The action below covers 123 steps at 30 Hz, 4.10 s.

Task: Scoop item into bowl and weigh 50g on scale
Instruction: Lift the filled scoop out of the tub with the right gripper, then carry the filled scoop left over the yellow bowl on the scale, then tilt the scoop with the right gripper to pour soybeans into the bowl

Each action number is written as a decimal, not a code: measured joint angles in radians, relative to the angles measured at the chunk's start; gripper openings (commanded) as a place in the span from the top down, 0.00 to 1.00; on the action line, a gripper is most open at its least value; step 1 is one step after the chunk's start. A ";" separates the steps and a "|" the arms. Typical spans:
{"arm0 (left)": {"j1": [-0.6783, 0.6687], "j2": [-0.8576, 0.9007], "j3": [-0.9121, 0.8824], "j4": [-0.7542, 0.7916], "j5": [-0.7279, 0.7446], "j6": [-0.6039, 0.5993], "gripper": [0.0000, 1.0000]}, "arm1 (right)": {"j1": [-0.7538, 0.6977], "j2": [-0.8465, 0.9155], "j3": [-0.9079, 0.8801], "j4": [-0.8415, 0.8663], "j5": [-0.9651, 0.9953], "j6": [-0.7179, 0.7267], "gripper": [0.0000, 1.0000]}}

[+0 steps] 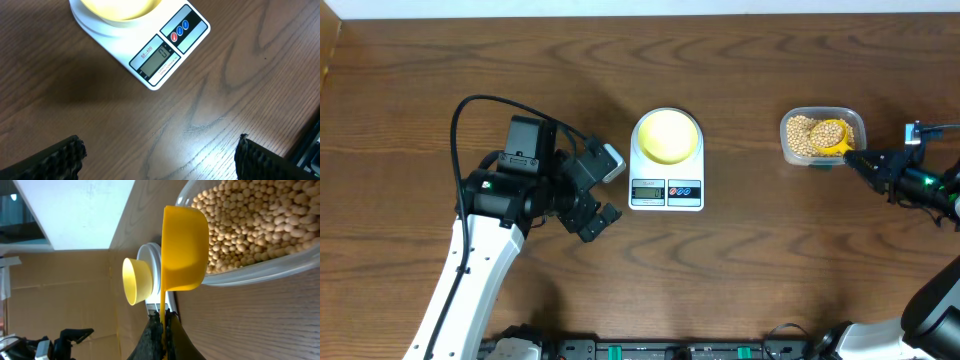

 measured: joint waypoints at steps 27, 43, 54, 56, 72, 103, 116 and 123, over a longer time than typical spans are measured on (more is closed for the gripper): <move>0.000 0.000 0.000 0.000 0.000 0.000 0.02 | 0.053 0.000 0.000 -0.002 -0.222 -0.041 0.99; 0.000 0.000 0.000 0.000 0.000 0.000 0.02 | 0.278 0.000 0.000 -0.003 -0.232 -0.040 0.99; 0.000 0.000 0.000 0.000 0.000 0.000 0.02 | 0.396 0.000 0.000 0.034 -0.233 -0.029 0.99; 0.000 0.000 0.000 0.000 0.000 0.000 0.02 | 0.412 0.000 -0.001 0.056 -0.233 -0.019 0.99; 0.000 0.000 0.000 0.000 0.000 0.000 0.02 | 0.586 0.000 -0.005 0.393 -0.135 0.242 0.99; 0.000 0.000 0.000 0.000 0.000 0.000 0.02 | 0.810 0.000 -0.005 0.572 0.296 0.107 0.99; 0.000 0.000 0.000 0.000 0.000 0.000 0.02 | 0.810 0.000 -0.005 0.573 0.296 -0.086 0.99; 0.000 0.000 0.000 0.000 0.000 0.000 0.02 | 0.833 0.000 -0.005 0.573 0.369 -0.163 0.99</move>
